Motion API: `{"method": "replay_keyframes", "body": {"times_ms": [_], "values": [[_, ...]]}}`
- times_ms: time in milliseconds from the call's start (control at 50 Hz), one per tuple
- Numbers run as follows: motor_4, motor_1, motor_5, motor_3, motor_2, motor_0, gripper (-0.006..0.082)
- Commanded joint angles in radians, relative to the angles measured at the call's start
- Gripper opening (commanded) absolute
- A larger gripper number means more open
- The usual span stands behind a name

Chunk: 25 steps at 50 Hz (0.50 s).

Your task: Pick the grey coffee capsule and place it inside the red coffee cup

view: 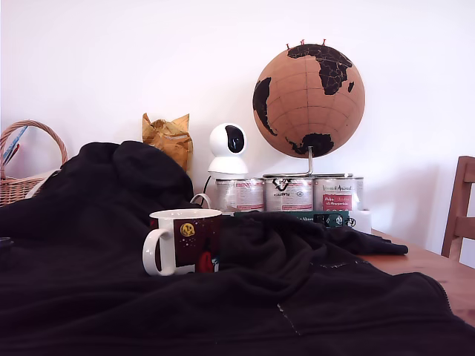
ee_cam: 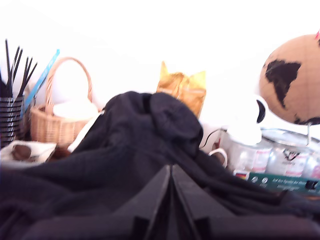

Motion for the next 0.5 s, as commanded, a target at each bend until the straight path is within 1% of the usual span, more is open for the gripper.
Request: {"method": "replay_keyframes", "body": {"times_ms": [0, 120, 180, 240, 300, 440, 480], "values": [[0.002, 0.084, -0.002, 0.006, 0.014, 0.002, 0.0071], [0.001, 0.244, 0.040, 0.061, 0.034, 0.002, 0.0386], [0.003, 0.325, 0.057, 0.088, 0.034, 0.002, 0.0486], [0.008, 0.415, 0.073, 0.111, 0.034, 0.002, 0.0536], [0.007, 0.500, 0.103, 0.147, 0.034, 0.002, 0.0563], [-0.031, 0.693, 0.136, 0.288, 0.034, 0.002, 0.0568], [-0.034, 0.747, 0.138, 0.326, 0.034, 0.003, 0.0585]]}}
